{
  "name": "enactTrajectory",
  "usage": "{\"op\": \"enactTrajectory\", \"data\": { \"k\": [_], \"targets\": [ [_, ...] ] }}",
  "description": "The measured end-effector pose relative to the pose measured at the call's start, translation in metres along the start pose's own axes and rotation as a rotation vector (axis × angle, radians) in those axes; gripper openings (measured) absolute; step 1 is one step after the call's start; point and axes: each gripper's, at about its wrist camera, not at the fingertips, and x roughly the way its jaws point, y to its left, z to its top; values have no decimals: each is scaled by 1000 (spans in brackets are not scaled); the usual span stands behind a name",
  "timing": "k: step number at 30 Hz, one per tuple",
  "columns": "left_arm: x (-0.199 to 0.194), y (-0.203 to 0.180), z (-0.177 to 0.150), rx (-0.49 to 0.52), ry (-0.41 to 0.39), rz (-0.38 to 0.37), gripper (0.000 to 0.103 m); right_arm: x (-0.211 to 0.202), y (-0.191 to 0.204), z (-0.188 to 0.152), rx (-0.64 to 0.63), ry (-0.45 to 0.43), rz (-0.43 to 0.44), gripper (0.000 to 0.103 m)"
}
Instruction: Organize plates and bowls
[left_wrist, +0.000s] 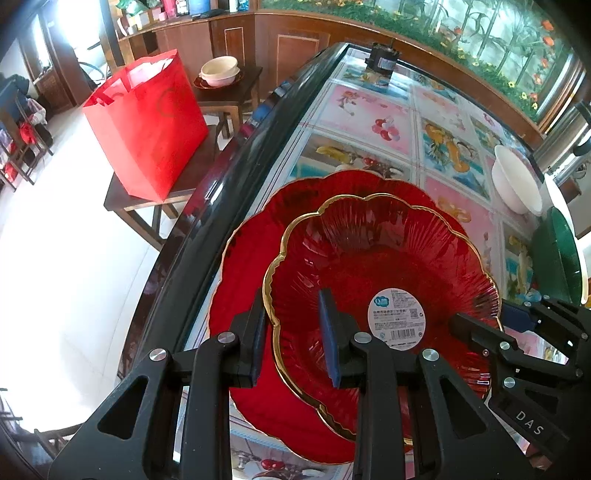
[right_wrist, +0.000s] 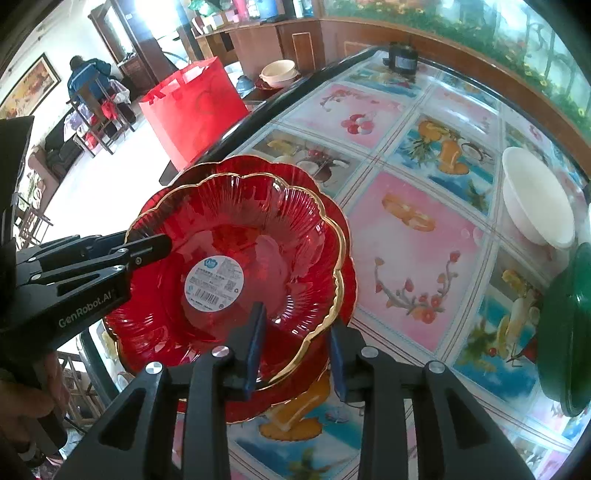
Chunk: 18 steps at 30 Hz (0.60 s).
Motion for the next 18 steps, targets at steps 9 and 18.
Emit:
{"op": "enactTrajectory", "data": {
  "k": [9,18],
  "targets": [
    [15,7,-7,-25,23,18,26,13,8,2,-39,34,-5,35],
    [15,8,-12,-25,-25,22,26,22,11,5,-50,60,-7,38]
  ]
}}
